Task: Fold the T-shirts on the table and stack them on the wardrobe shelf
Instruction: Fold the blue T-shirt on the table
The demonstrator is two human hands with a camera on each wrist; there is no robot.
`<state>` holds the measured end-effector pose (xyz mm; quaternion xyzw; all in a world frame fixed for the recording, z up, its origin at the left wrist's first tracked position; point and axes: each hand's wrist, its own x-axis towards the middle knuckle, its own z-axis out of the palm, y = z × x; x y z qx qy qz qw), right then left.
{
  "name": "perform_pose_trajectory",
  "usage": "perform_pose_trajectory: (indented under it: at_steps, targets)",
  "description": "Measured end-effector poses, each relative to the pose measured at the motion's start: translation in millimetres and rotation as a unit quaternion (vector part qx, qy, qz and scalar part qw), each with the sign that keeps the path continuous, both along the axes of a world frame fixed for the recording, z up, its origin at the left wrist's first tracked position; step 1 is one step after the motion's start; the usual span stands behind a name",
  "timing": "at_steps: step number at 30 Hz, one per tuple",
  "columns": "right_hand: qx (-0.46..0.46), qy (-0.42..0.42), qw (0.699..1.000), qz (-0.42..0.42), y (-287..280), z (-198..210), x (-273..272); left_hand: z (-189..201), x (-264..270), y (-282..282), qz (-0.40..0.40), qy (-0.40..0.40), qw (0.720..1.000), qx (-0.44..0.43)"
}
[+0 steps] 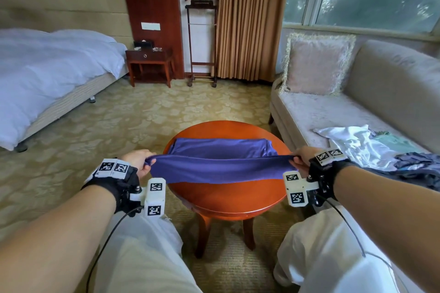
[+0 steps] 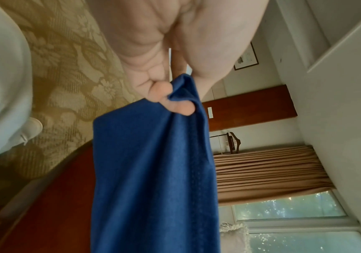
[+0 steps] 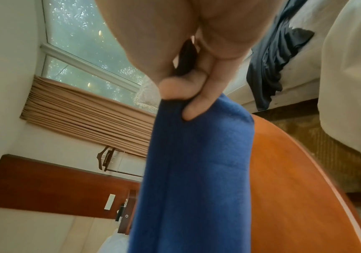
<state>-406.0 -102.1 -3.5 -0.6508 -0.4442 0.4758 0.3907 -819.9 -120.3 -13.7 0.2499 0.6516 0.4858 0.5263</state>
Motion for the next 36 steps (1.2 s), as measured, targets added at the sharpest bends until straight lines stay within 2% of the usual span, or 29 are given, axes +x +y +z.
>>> perform_pose_trajectory:
  at_steps: [1,3,9,11,17,20,23,27,31,33,36]
  targets:
    - [-0.015,0.045,0.998,-0.04,1.9,4.2,-5.9,-0.4,2.1,6.6,0.022,-0.015,0.999,0.018]
    - [-0.042,0.065,0.992,-0.1,6.5,14.6,-11.3,-0.8,4.7,16.7,0.052,-0.037,0.997,0.039]
    - [-0.072,0.125,0.98,-0.135,49.2,23.9,-10.6,1.4,5.3,56.6,0.076,-0.078,0.991,0.073]
    - [-0.063,0.112,0.984,-0.123,69.5,24.2,-8.7,1.5,8.4,72.9,0.068,-0.089,0.99,0.087]
    - [-0.074,0.052,0.992,-0.092,134.1,0.3,1.2,-12.7,15.1,124.8,0.034,-0.038,0.995,0.082]
    - [-0.093,0.058,0.989,-0.102,157.7,-11.7,1.7,-22.4,14.2,152.1,0.037,-0.012,0.999,0.031]
    - [-0.105,0.052,0.986,-0.12,177.6,-24.0,2.9,-34.3,10.1,181.5,0.021,0.054,0.998,-0.017]
    - [-0.112,0.094,0.976,-0.159,197.5,-38.0,1.3,-58.4,-1.1,214.4,-0.014,0.124,0.988,-0.091]
    - [-0.128,0.147,0.968,-0.156,212.4,-51.4,-5.0,-76.4,-7.2,233.7,-0.033,0.173,0.976,-0.131]
    - [-0.126,0.141,0.969,-0.158,218.3,-57.5,-6.7,-84.1,-6.7,238.4,-0.026,0.167,0.977,-0.127]
    - [-0.125,0.093,0.976,-0.152,222.1,-60.2,-11.3,-87.7,0.3,239.1,0.005,0.136,0.988,-0.067]
